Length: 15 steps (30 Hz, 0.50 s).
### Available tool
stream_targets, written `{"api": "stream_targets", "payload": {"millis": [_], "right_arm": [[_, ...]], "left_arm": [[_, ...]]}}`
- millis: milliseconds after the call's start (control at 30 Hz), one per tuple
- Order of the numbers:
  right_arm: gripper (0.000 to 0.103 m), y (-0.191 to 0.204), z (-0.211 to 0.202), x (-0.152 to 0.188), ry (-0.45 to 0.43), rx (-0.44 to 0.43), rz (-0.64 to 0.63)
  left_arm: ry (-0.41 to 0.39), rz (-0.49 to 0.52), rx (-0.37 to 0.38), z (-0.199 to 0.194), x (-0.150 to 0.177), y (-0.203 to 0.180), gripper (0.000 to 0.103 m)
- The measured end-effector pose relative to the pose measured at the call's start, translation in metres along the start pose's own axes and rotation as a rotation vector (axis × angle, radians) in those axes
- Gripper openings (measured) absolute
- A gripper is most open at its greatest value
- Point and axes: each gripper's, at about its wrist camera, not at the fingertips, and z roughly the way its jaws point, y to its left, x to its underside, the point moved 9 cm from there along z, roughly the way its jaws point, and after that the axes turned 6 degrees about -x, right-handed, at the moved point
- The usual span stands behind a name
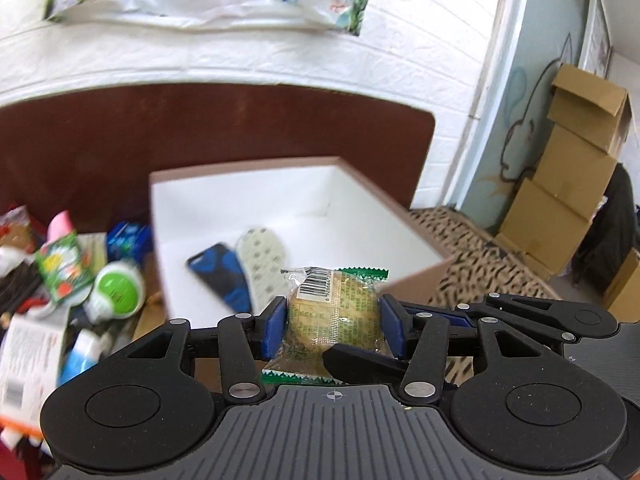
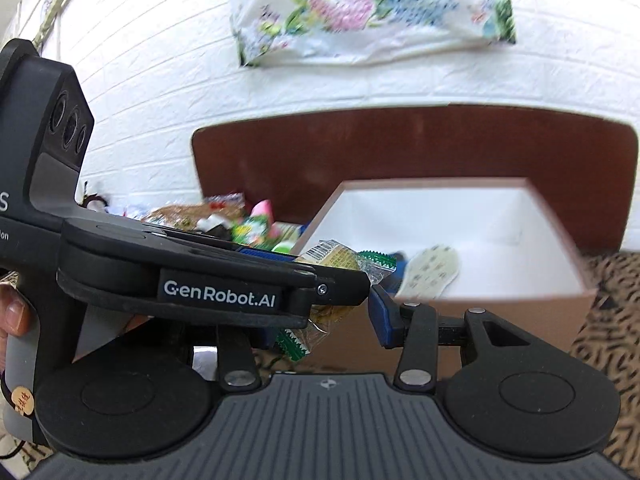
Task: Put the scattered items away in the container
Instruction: 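Carry the packaged snack with the left tool over the box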
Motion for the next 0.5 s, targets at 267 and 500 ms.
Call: {"api": "stream_targets", "payload": {"millis": [267,500], "right_arm": [[0.05,-0.044,0.02,-0.039,0.012,0.039,-0.013],[0.05,-0.083,0.042,-0.059,0.028,0.073,-0.006]], "left_arm": [[-0.017,0.02,0.006,0.035,-0.052,-0.013,0.052],[-0.013,0.02,0.004,0.077,-0.086,-0.015,0.053]]}}
